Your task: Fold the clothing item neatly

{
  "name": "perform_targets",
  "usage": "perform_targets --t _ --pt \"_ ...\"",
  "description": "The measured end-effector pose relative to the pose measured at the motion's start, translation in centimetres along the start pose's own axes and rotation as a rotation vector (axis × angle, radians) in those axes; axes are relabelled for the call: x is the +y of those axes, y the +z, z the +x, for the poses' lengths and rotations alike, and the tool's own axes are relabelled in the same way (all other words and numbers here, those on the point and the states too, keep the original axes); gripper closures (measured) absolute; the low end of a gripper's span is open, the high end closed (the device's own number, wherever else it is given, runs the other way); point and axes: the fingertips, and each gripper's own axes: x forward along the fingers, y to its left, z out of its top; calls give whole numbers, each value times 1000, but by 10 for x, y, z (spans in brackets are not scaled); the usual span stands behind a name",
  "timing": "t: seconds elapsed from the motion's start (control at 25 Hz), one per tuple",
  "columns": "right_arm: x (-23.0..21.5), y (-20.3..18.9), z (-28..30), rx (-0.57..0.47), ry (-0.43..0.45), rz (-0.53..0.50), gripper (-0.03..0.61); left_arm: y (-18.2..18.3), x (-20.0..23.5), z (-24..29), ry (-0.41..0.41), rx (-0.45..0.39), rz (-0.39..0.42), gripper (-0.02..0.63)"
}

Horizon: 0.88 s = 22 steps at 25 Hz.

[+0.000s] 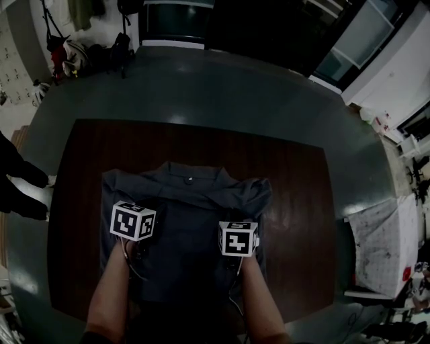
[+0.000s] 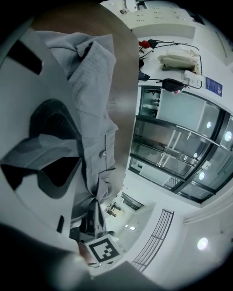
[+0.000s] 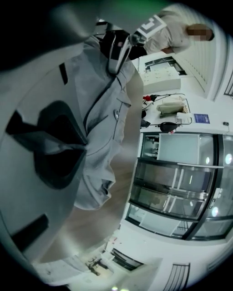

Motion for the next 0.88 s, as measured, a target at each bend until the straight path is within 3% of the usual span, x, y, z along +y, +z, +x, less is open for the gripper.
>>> perform_targets --t 0.16,0.32,0.64,0.88 --pt "13 -5 11 57 81 25 551 0 -1 13 -16 42 23 485" --pt "18 1 18 54 103 47 551 6 -3 22 -17 62 32 485" --pt "15 47 41 -47 109 68 551 58 12 35 7 -15 56 485" --pt "9 84 64 -199 128 64 530 79 30 42 44 -26 90 485"
